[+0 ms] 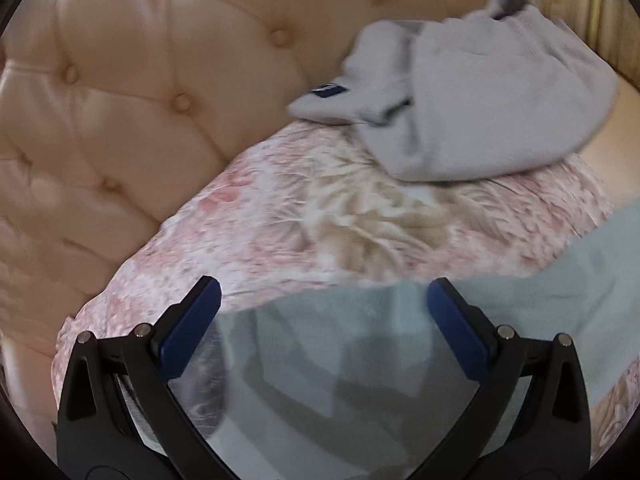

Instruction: Fold clothes

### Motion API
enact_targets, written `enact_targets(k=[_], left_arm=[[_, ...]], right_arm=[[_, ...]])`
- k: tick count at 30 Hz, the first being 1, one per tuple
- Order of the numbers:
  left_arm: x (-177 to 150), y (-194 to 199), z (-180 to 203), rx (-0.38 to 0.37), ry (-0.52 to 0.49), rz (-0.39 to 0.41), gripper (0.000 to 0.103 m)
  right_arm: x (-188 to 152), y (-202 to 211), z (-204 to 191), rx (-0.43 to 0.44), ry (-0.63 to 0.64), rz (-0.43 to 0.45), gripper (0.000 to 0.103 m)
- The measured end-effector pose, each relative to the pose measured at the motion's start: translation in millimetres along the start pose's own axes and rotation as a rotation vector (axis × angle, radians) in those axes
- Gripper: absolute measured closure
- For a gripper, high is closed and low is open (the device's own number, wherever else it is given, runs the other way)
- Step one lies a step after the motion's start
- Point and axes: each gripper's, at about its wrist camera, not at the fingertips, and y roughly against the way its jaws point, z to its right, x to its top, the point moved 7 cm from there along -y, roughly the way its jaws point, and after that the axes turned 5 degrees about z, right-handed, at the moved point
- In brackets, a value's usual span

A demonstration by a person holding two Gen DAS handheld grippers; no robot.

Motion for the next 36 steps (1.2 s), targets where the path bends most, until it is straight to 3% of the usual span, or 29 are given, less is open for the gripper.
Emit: enact_targets(k=[4,9,12,16,19,21,24,28,32,33,36], left_arm=[[-18,48,-15,-0.055,0.0,0.101,0.0],[-87,113,-26,-0.123,-0.037,0.141,0.0],[-149,142,-31,-0.176,-0.01,0.077,0.0],[-224,167,-37,-0.208,0.071,-0.004,0.0],[-262,168,-42,-0.217,0.139,-0.066,0.0],[-271,171,-41,-0.224,0.159,-0.044,0.0],[-267,168,-38,-0.217,0.153,-0.043,0.0],[-264,164,-37,-0.229,0.141,-0.065,0.0],[-266,167,-38,-0.232,0.139,-0.088,0.0],[-267,169,-39,-0.234,0.141,-0.092,0.0],[-269,187,-45,-0.259,0.169,-0.043,0.0]], right_arm=[[-3,15,3,-0.018,0.001,0.012,0.0],[2,72,-25,0.078,-0.016,0.144,0.0],[-5,114,-63,0.226,-0.036,0.221,0.0],[-38,164,-139,0.368,0.007,0.303,0.0],[-72,183,-201,0.381,0.123,0.296,0.0],[-97,190,-242,0.397,0.209,0.257,0.0],[-126,174,-272,0.378,0.273,0.175,0.0],[-150,161,-268,0.341,0.258,0.115,0.0],[-155,162,-242,0.213,0.181,0.077,0.0],[-155,169,-242,0.184,0.192,0.086,0.0],[-148,201,-262,0.207,0.225,0.152,0.0]])
